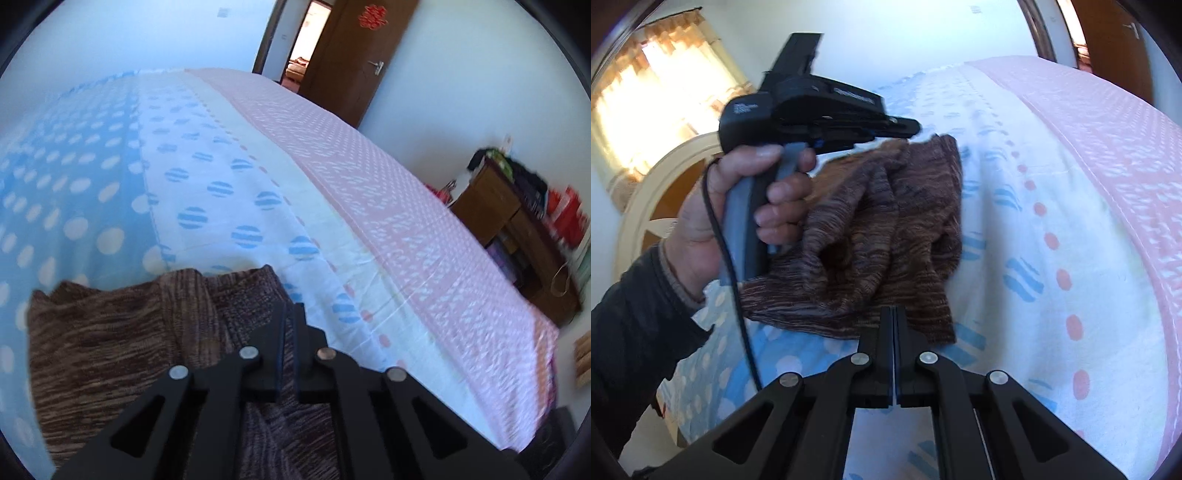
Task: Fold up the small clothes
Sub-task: 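Lift the held sweater edge and fold it over with both tools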
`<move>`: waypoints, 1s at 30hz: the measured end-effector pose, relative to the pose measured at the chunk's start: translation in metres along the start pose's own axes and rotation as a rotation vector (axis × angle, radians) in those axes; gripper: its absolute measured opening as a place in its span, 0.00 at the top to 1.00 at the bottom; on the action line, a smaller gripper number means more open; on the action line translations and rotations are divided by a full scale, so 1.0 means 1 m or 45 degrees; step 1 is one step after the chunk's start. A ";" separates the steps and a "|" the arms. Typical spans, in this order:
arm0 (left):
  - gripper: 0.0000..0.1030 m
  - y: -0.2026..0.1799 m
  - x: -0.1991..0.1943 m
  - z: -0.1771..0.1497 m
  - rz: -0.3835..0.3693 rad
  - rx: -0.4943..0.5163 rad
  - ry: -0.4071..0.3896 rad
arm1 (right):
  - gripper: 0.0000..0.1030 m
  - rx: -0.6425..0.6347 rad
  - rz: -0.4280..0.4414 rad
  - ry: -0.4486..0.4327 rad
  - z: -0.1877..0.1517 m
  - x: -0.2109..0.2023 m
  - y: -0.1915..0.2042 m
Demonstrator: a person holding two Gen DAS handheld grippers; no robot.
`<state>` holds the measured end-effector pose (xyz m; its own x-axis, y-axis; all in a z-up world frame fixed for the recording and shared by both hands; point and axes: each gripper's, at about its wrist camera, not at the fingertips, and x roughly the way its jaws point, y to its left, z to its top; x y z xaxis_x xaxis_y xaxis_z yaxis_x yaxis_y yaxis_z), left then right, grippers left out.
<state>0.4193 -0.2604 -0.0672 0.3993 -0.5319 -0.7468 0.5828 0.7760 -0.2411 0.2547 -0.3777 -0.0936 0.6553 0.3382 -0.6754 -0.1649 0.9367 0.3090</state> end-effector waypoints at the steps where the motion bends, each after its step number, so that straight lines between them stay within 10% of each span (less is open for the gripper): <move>1: 0.97 -0.001 -0.007 -0.001 0.032 0.031 -0.021 | 0.99 0.007 0.014 -0.017 0.001 -0.002 0.000; 4: 0.72 0.007 -0.022 -0.002 0.101 0.059 -0.039 | 0.97 0.023 0.053 -0.025 0.001 0.001 0.001; 6: 0.31 0.016 -0.026 -0.001 0.142 0.043 -0.039 | 0.97 -0.016 0.065 -0.006 0.002 0.009 0.010; 8: 0.29 0.024 -0.026 -0.001 0.146 0.029 -0.036 | 0.92 -0.034 0.071 0.001 0.004 0.014 0.018; 10: 0.29 0.030 -0.019 -0.002 0.133 0.011 -0.004 | 0.36 -0.037 0.081 -0.011 0.006 0.014 0.022; 17: 0.27 0.014 0.013 -0.010 0.192 0.073 0.111 | 0.32 -0.053 0.050 -0.021 0.011 0.020 0.027; 23: 0.43 0.008 0.022 -0.015 0.315 0.162 0.159 | 0.42 -0.031 0.041 0.004 0.012 0.033 0.022; 25: 0.57 0.011 0.020 -0.016 0.295 0.167 0.168 | 0.64 -0.058 0.036 0.014 0.013 0.036 0.029; 27: 0.93 0.013 0.018 -0.017 0.270 0.173 0.182 | 0.91 -0.084 0.022 0.042 0.013 0.042 0.036; 30: 0.93 0.021 0.001 -0.012 0.204 0.105 0.122 | 0.94 -0.118 0.010 0.020 0.014 0.036 0.041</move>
<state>0.4230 -0.2407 -0.0805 0.4247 -0.3663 -0.8279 0.5751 0.8155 -0.0657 0.2821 -0.3281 -0.0957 0.6420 0.3463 -0.6841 -0.2383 0.9381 0.2514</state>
